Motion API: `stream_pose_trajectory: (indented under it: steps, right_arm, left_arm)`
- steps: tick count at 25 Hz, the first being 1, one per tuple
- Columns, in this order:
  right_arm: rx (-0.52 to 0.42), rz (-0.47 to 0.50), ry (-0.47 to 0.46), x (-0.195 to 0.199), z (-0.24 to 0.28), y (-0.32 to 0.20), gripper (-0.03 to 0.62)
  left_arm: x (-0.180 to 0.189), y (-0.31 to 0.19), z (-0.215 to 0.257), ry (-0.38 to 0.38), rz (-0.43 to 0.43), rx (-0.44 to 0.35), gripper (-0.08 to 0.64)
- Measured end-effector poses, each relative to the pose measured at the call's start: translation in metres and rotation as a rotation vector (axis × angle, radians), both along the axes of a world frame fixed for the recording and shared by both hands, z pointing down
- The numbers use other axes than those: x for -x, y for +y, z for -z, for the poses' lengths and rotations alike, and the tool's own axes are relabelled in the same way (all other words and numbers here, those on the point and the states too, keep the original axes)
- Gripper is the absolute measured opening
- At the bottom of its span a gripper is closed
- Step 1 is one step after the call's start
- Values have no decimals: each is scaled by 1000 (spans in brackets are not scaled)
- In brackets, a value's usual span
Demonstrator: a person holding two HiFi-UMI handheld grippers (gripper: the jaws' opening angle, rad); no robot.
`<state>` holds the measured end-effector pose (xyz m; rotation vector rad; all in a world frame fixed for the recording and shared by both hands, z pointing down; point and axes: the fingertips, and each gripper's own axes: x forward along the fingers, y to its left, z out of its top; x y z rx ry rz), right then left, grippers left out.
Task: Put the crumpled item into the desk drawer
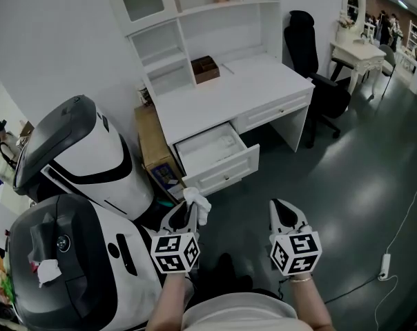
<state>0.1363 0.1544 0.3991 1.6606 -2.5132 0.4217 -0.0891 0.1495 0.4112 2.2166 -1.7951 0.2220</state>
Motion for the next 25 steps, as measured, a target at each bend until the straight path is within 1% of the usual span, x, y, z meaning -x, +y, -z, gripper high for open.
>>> stream_pose_trajectory:
  steps: [6, 12, 19, 25]
  right_arm:
    - [14, -11, -2, -4, -8, -19, 2]
    - [10, -34, 8, -9, -6, -54, 2]
    - [9, -79, 13, -11, -7, -115, 2]
    - [22, -86, 16, 4, -7, -177, 2]
  left_arm:
    - [1, -25, -2, -3, 0, -3, 66]
    - [4, -69, -7, 7, 3, -5, 66]
    - [14, -135, -8, 12, 16, -20, 66]
    - [32, -193, -7, 22, 21, -26, 66]
